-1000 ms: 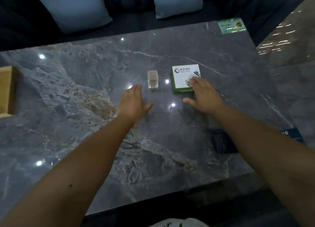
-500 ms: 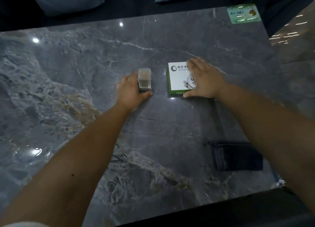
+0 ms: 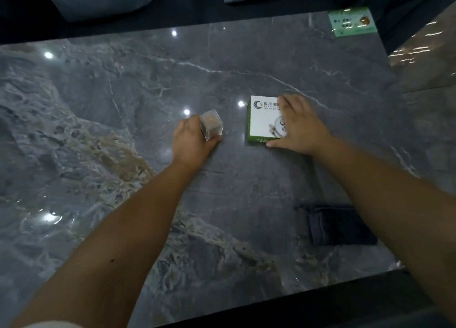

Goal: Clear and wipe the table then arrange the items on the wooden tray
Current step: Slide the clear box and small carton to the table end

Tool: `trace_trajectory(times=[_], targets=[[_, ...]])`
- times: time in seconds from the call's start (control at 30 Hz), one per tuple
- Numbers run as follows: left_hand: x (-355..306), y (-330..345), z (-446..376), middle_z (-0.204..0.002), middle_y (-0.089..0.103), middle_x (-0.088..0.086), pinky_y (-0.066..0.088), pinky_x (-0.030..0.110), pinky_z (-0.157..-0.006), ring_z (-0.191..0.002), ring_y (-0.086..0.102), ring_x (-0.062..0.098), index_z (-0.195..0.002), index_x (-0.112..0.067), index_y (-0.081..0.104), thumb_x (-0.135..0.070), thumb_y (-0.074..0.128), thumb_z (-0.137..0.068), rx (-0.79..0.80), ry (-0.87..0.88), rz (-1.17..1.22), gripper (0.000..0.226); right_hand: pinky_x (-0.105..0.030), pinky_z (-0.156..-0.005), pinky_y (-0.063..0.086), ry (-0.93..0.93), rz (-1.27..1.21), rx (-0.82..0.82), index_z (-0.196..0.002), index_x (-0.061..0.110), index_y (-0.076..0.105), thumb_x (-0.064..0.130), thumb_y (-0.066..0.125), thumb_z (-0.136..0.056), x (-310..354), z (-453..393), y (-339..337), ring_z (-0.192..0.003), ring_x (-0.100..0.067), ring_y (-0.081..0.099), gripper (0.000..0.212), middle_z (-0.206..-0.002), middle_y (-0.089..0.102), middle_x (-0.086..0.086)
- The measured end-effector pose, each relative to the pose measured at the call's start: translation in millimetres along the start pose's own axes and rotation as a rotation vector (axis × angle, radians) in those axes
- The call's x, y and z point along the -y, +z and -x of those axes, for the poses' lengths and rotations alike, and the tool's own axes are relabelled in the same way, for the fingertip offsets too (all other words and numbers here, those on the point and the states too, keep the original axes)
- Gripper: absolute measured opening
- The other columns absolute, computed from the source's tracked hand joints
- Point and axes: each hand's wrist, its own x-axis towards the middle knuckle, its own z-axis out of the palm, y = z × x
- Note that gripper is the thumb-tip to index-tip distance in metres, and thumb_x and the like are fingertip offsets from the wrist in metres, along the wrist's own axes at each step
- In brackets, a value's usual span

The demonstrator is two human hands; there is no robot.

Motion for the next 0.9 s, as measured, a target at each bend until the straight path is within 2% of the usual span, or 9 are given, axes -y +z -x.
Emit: trace_trajectory(times=[0.1, 0.2, 0.33, 0.43, 0.63, 0.77, 0.83, 0.9], targets=[[4, -4, 7, -0.102, 0.061, 0.008, 0.042, 0.034, -0.077, -0.1, 0.053, 0.026, -0.103, -0.011, 0.054, -0.046, 0.077, -0.072, -0.003, 0.009, 0.031, 0.053, -0.039, -0.117, 0.016, 0.02, 0.001, -0.041, -0.146, 0.004, 0.02, 0.066, 0.071, -0.062, 6, 3, 2, -0.138, -0.033, 0.019, 0.116, -0.149, 0.026, -0.015], [8, -7, 11, -0.102, 0.061, 0.008, 0.043, 0.035, -0.075, -0.099, 0.054, 0.026, -0.105, -0.011, 0.053, -0.047, 0.078, -0.071, 0.003, -0.001, 0.046, 0.055, -0.04, -0.115, 0.018, 0.036, -0.014, -0.07, -0.144, 0.004, 0.022, 0.064, 0.073, -0.062, 10, 5, 5, -0.136, -0.034, 0.022, 0.114, -0.147, 0.029, -0.017], [14, -8, 16, -0.112, 0.063, 0.008, 0.039, 0.037, -0.086, -0.108, 0.052, 0.028, -0.117, -0.012, 0.055, -0.048, 0.074, -0.073, 0.021, 0.053, -0.03, 0.06, -0.04, -0.116, 0.017, 0.042, -0.008, -0.067, -0.144, 0.002, 0.022, 0.064, 0.073, -0.062, 13, 8, 4, -0.137, -0.035, 0.021, 0.115, -0.148, 0.028, -0.018], [14, -6, 21, -0.114, 0.063, 0.01, 0.036, 0.039, -0.089, -0.111, 0.051, 0.029, -0.116, -0.011, 0.056, -0.049, 0.072, -0.075, 0.006, 0.072, -0.044, 0.058, -0.039, -0.116, 0.015, 0.05, 0.0, -0.071, -0.144, 0.002, 0.021, 0.064, 0.073, -0.063, 15, 12, 5, -0.137, -0.034, 0.021, 0.115, -0.149, 0.027, -0.018], [9, -9, 28, -0.108, 0.061, 0.013, 0.041, 0.036, -0.084, -0.105, 0.052, 0.03, -0.11, -0.01, 0.055, -0.045, 0.075, -0.073, 0.006, 0.006, 0.019, 0.055, -0.039, -0.116, 0.015, 0.077, -0.01, -0.064, -0.145, 0.002, 0.02, 0.063, 0.073, -0.064, 19, 19, 4, -0.137, -0.034, 0.021, 0.115, -0.15, 0.025, -0.017], [10, -19, 40, -0.096, 0.062, 0.007, 0.051, 0.039, -0.074, -0.09, 0.058, 0.026, -0.098, -0.016, 0.051, -0.048, 0.076, -0.07, 0.033, -0.071, 0.135, 0.049, -0.04, -0.114, 0.02, 0.063, -0.042, -0.048, -0.145, 0.005, 0.021, 0.064, 0.073, -0.064, 26, 23, -1, -0.135, -0.032, 0.023, 0.113, -0.148, 0.027, -0.015], [13, -31, 46, -0.096, 0.064, 0.004, 0.053, 0.04, -0.074, -0.09, 0.061, 0.023, -0.102, -0.02, 0.051, -0.051, 0.075, -0.069, 0.029, -0.112, 0.185, 0.052, -0.041, -0.113, 0.021, 0.043, -0.048, -0.05, -0.145, 0.006, 0.022, 0.065, 0.072, -0.063, 34, 23, -5, -0.135, -0.031, 0.023, 0.113, -0.148, 0.028, -0.014], [14, -47, 53, -0.102, 0.064, 0.006, 0.052, 0.037, -0.078, -0.096, 0.061, 0.024, -0.111, -0.018, 0.052, -0.046, 0.075, -0.072, 0.002, -0.119, 0.211, 0.054, -0.041, -0.112, 0.022, 0.011, -0.056, -0.06, -0.145, 0.007, 0.022, 0.065, 0.073, -0.063, 47, 22, -12, -0.134, -0.032, 0.024, 0.112, -0.147, 0.028, -0.014]])
